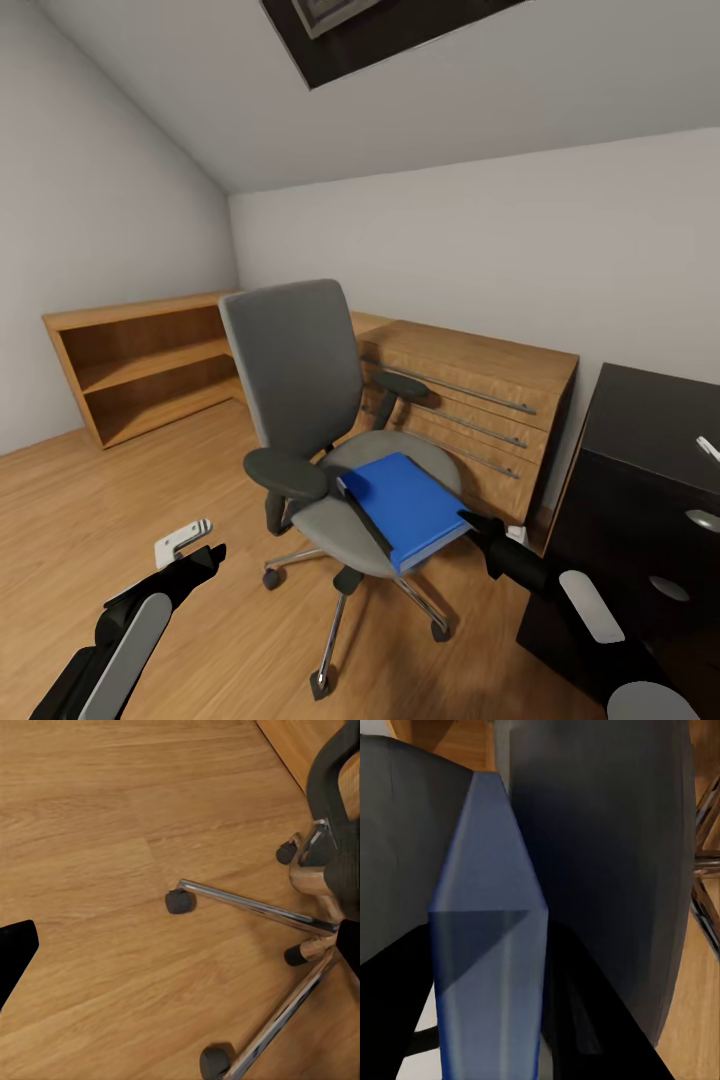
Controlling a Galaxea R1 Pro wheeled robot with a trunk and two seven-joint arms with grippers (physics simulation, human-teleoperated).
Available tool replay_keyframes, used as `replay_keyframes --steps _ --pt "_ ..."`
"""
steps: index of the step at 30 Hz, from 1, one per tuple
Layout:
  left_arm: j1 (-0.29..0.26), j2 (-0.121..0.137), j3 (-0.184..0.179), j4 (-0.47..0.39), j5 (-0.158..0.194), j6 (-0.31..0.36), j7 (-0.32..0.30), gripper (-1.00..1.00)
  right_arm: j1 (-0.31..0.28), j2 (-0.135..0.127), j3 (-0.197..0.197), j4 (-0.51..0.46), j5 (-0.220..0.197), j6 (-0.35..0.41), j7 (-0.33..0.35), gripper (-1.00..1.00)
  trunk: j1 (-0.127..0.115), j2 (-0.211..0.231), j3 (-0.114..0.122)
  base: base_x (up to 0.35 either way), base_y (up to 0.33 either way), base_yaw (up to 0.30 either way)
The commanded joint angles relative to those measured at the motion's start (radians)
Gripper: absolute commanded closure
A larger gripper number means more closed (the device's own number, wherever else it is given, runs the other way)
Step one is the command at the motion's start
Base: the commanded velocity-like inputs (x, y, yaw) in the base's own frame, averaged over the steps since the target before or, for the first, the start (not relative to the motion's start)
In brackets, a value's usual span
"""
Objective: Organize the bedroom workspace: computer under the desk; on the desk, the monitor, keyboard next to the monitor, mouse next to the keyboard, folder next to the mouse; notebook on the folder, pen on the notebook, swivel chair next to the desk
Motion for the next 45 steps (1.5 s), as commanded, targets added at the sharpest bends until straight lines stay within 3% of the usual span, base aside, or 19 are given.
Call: replay_keyframes --steps 1,20,30,43,45 --pt "-0.001 0.001 -0.002 -0.001 0.010 0.000 0.010 -1.00 -0.001 0.000 -0.003 0.000 0.004 0.006 0.003 1.00 -0.004 0.007 0.002 0.000 0.000 0.000" --pt "-0.001 -0.002 -0.003 -0.001 0.009 -0.006 0.012 -1.00 -0.001 -0.001 -0.006 -0.007 0.004 0.006 0.004 1.00 -0.077 0.140 0.062 -0.001 0.000 0.000" --pt "-0.001 0.000 -0.002 0.014 0.009 -0.006 0.013 -1.00 -0.001 -0.003 -0.007 -0.011 0.004 -0.016 0.007 1.00 -0.115 0.210 0.093 -0.258 -0.007 0.000" --pt "-0.001 -0.003 -0.002 0.053 0.009 -0.005 0.019 -1.00 -0.001 -0.009 -0.009 -0.158 0.011 -0.117 0.014 1.00 -0.165 0.301 0.134 -0.053 -0.006 0.000" --pt "-0.001 -0.004 -0.005 0.079 0.006 -0.005 0.019 -1.00 0.002 -0.011 -0.009 -0.230 0.013 -0.133 0.014 1.00 -0.173 0.315 0.140 -0.001 0.000 0.000"
